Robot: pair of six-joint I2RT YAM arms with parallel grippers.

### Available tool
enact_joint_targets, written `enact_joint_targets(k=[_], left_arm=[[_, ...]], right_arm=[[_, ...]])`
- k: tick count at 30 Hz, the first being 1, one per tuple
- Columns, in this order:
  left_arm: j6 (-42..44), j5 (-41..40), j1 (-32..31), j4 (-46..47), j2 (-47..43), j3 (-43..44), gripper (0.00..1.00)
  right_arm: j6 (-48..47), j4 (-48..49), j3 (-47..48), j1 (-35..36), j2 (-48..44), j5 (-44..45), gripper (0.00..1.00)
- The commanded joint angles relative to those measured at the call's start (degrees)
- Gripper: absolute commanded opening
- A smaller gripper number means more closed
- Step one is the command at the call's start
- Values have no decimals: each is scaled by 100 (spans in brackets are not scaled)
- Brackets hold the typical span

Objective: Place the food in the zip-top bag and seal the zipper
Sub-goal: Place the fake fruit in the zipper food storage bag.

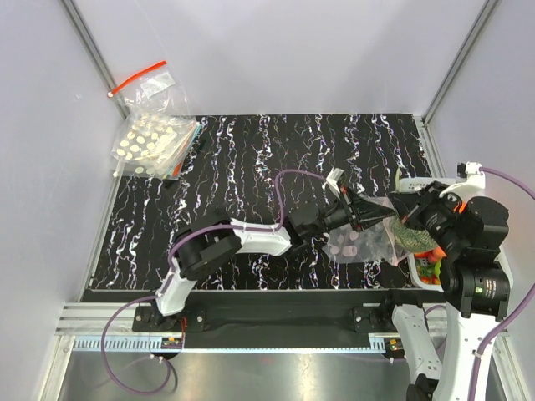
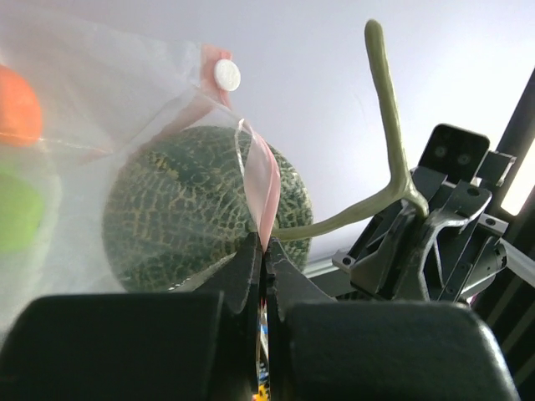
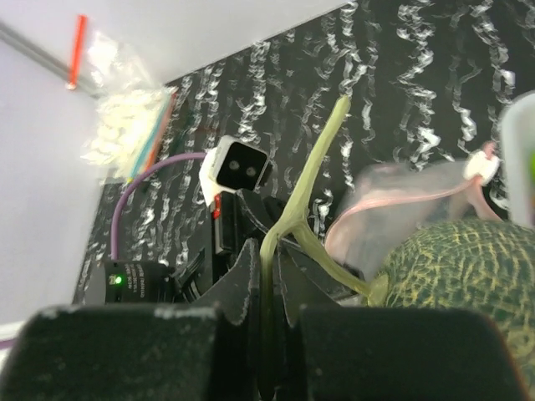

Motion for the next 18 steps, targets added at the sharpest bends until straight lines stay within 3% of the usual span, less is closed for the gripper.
enact_joint_targets(k=[1, 12, 18], left_arm=[[-344, -515, -204, 1031, 305, 413, 0], [-617, -718, -530, 1189, 1210, 1449, 0], [-889, -841, -521, 1514, 1334, 1302, 0]], right_arm=[[-268, -307, 66, 30, -81, 525, 0], [-892, -1090, 742, 30, 85, 1511, 0], [-883, -1091, 542, 30, 173, 1347, 0]])
